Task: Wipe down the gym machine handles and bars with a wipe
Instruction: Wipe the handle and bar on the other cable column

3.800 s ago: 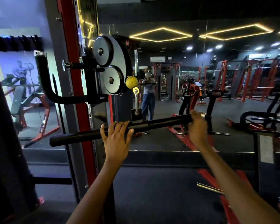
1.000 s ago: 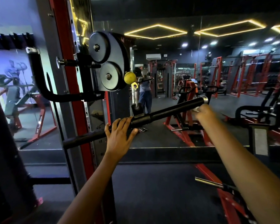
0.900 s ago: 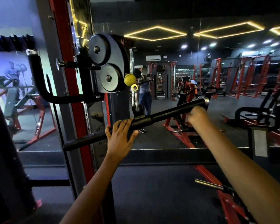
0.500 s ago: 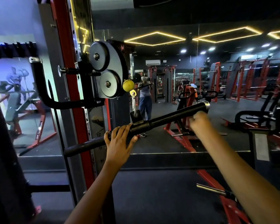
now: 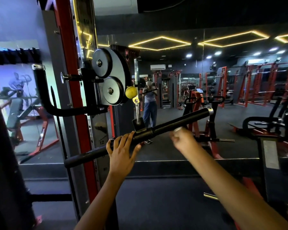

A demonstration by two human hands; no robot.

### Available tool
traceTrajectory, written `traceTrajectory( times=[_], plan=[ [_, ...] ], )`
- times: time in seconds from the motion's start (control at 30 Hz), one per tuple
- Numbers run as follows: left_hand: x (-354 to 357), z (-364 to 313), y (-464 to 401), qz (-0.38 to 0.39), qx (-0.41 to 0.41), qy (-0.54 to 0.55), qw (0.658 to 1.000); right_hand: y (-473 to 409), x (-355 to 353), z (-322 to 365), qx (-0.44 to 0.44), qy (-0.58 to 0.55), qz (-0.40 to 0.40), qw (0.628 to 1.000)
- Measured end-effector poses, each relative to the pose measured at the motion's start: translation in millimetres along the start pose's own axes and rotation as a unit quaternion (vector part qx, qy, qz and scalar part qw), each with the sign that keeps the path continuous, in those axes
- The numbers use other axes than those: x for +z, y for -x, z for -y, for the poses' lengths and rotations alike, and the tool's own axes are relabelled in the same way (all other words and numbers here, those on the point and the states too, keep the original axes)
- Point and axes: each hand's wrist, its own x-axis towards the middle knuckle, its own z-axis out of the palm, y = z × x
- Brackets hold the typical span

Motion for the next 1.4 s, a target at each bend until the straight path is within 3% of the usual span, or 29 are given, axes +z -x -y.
traceTrajectory(
  times=[0.03,0.1,0.27,0.33,0.43,0.5,0.57,0.6,0.63,0.7,0.73,0.77,0.83,0.9,1.0,1.03,1.07,1.1,1.2,1.23,1.27,1.3,1.4],
  plan=[
    [0.8,0.6,0.6,0.001,-0.001,0.001,1.000,39.2,11.2,-3.0,0.043,-0.050,0.041,0.997],
    [1.2,3.2,1.7,0.000,0.002,-0.001,1.000,57.7,15.4,0.4,0.098,-0.006,0.013,0.995],
    [-3.0,5.8,2.9,-0.009,0.016,-0.019,1.000,32.0,-8.0,47.2,-0.029,-0.035,-0.083,0.995],
    [-3.3,3.5,3.2,-0.013,0.009,-0.020,1.000,34.4,-1.4,29.5,-0.059,0.006,-0.047,0.997],
    [-2.1,2.1,3.7,-0.007,0.001,-0.015,1.000,57.4,16.2,-17.6,0.031,0.018,0.024,0.999],
    [-2.6,3.0,4.2,-0.008,0.001,-0.011,1.000,78.3,20.1,-37.7,0.046,0.094,0.065,0.992],
    [-5.8,3.1,4.6,-0.011,0.002,-0.010,1.000,89.0,13.2,-37.2,-0.043,0.187,0.067,0.979],
    [-8.1,3.3,4.7,-0.010,0.002,-0.008,1.000,85.1,4.4,-33.2,-0.162,0.225,0.039,0.960],
    [-10.5,3.8,4.5,-0.011,0.002,-0.006,1.000,79.4,-8.2,-25.7,-0.308,0.269,-0.012,0.912],
    [-15.0,5.6,3.5,-0.014,0.003,-0.005,1.000,55.9,-35.7,-13.1,-0.532,0.388,-0.056,0.750],
    [-16.7,6.9,2.6,-0.014,0.004,-0.008,1.000,43.2,-46.6,-10.3,-0.585,0.428,-0.056,0.687],
    [-18.3,8.0,1.5,-0.012,0.005,-0.011,1.000,32.6,-53.8,-12.3,-0.607,0.455,-0.049,0.650],
    [-20.5,10.5,-0.2,-0.008,0.008,-0.018,1.000,24.9,-57.3,-30.2,-0.612,0.494,-0.026,0.617],
    [-22.2,12.9,-0.6,-0.011,0.010,-0.022,1.000,33.3,-51.4,-61.7,-0.630,0.530,0.046,0.565],
    [-26.2,17.0,0.3,-0.005,0.015,-0.032,0.999,41.6,-45.8,-88.4,-0.661,0.595,0.188,0.417],
    [-27.2,18.7,0.7,-0.001,0.017,-0.035,0.999,37.5,-47.6,-83.3,-0.667,0.601,0.205,0.391],
    [-27.9,20.1,1.1,0.003,0.020,-0.038,0.999,30.2,-51.5,-74.3,-0.665,0.600,0.198,0.398],
    [-28.9,21.7,1.9,0.006,0.024,-0.043,0.999,22.7,-55.9,-65.0,-0.657,0.592,0.171,0.434],
    [-28.8,21.9,4.7,0.020,0.030,-0.058,0.998,12.3,-56.2,-45.4,-0.595,0.546,0.041,0.589],
    [-28.0,20.9,5.4,0.027,0.029,-0.061,0.997,17.1,-48.4,-49.0,-0.588,0.522,0.019,0.617],
    [-27.3,19.1,6.0,0.033,0.026,-0.066,0.997,22.9,-37.7,-56.4,-0.597,0.511,0.029,0.618],
    [-26.7,17.3,6.8,0.037,0.024,-0.076,0.996,31.2,-27.8,-66.0,-0.612,0.518,0.071,0.593],
    [-25.6,15.5,8.3,0.029,0.016,-0.113,0.993,35.4,-17.9,-75.0,-0.667,0.596,0.192,0.403]
  ],
)
